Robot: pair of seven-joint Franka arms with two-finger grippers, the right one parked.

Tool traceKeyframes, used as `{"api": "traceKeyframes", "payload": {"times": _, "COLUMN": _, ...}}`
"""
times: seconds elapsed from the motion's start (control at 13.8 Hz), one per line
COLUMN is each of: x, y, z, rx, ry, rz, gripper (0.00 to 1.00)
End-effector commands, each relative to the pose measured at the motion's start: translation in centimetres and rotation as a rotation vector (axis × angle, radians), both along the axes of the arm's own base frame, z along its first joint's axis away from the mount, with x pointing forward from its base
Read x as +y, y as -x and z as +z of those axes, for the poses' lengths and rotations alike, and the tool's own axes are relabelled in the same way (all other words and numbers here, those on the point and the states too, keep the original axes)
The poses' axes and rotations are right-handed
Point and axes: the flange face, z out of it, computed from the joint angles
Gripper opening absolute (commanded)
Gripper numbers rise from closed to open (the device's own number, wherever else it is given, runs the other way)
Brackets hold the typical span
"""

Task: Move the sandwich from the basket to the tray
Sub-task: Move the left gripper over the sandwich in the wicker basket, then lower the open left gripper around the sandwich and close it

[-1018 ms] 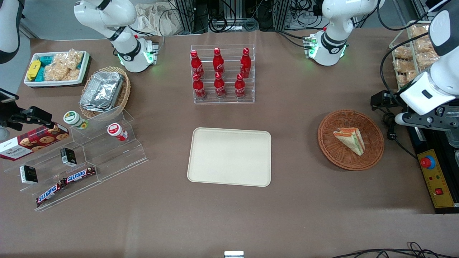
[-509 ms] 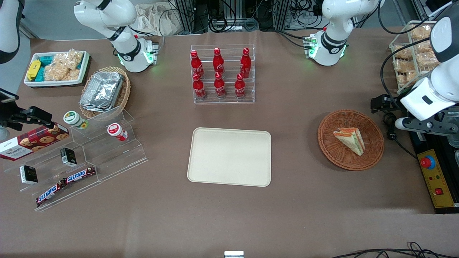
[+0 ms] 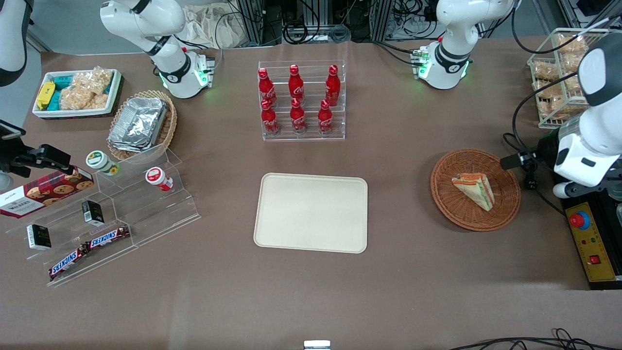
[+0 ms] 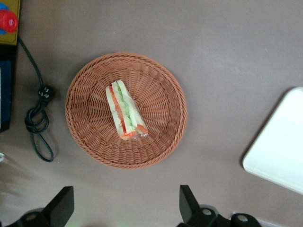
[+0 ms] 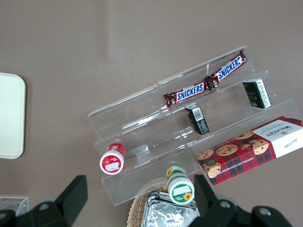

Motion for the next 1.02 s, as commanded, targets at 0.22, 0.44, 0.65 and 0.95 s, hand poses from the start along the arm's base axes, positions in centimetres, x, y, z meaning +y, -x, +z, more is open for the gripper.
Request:
{"api": "traceKeyframes", "payload": {"times": 0.22, "x": 1.0, "y": 3.3, "z": -9.4, "rx": -0.072, "ry": -0.043, "rz": 0.277, "gripper": 1.00}}
{"api": "traceKeyframes", "payload": {"times": 0.44, "x": 1.1, "y": 4.6, "z": -14.1, "rx": -0.111, "ry": -0.071, "rz": 0.404, "gripper": 1.00}}
{"api": "traceKeyframes", "payload": {"times": 0.65, "x": 1.2, "y": 5.7, "z": -16.8, "rx": -0.113, "ry": -0.082, "rz": 0.409, "gripper": 1.00}}
{"api": "traceKeyframes", "payload": {"times": 0.95, "x": 3.2, "y": 7.4, "z": -20.5, "rx": -0.142, "ry": -0.085, "rz": 0.426, "gripper": 1.00}}
